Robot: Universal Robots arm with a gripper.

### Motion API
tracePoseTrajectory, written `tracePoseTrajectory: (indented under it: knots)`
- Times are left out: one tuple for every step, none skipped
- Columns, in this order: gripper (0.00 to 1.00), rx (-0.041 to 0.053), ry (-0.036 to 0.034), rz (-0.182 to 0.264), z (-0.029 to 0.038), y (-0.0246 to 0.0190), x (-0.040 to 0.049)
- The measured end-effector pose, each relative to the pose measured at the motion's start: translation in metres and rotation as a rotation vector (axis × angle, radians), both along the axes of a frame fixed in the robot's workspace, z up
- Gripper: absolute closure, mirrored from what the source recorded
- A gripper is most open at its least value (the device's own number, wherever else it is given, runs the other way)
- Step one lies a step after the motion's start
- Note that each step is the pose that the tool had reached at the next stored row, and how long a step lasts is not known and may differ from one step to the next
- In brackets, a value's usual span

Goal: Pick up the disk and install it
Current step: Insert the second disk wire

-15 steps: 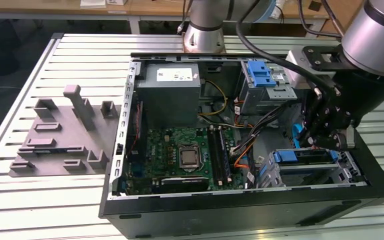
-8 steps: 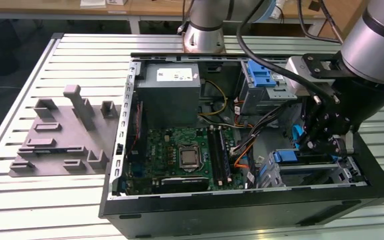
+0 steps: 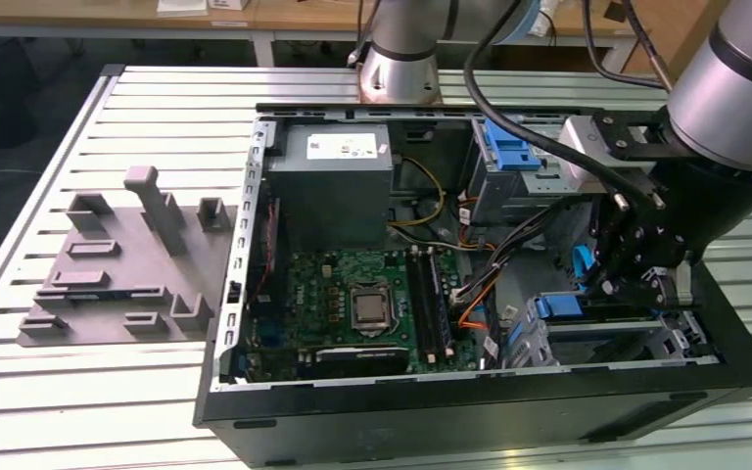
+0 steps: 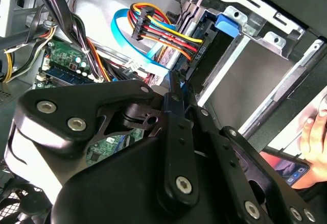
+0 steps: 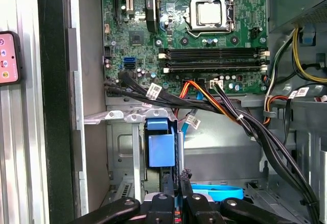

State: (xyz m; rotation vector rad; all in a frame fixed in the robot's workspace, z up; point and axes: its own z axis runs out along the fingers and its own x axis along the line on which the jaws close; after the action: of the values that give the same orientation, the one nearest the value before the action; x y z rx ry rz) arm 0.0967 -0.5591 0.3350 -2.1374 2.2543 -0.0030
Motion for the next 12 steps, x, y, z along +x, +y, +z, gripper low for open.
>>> tracePoseTrajectory:
  knots:
    - [0.84, 0.0000, 0.0000, 0.000, 0.0000, 0.0000, 0.0001]
    - [0.84, 0.0001, 0.0000, 0.000, 0.0000, -0.0001, 0.0002]
    - [0.84, 0.0000, 0.0000, 0.000, 0.0000, -0.0002, 0.0004]
    - [0.84, 0.0000, 0.0000, 0.000, 0.0000, -0.0002, 0.0009]
    - [0.84, 0.0000, 0.0000, 0.000, 0.0000, -0.0003, 0.0014]
    - [0.84, 0.0001, 0.0000, 0.000, 0.0000, -0.0003, 0.0021]
    - [0.84, 0.0001, 0.0000, 0.000, -0.0001, -0.0003, 0.0028]
    - [0.84, 0.0001, 0.0000, 0.000, -0.0001, -0.0004, 0.0034]
    - [0.84, 0.0001, 0.0000, 0.000, -0.0001, -0.0006, 0.0037]
    - [0.84, 0.0001, 0.0000, 0.000, -0.0002, -0.0009, 0.0037]
    - [0.84, 0.0001, 0.0000, 0.000, -0.0003, -0.0012, 0.0037]
    - [0.84, 0.0001, 0.0000, 0.000, -0.0005, -0.0016, 0.0038]
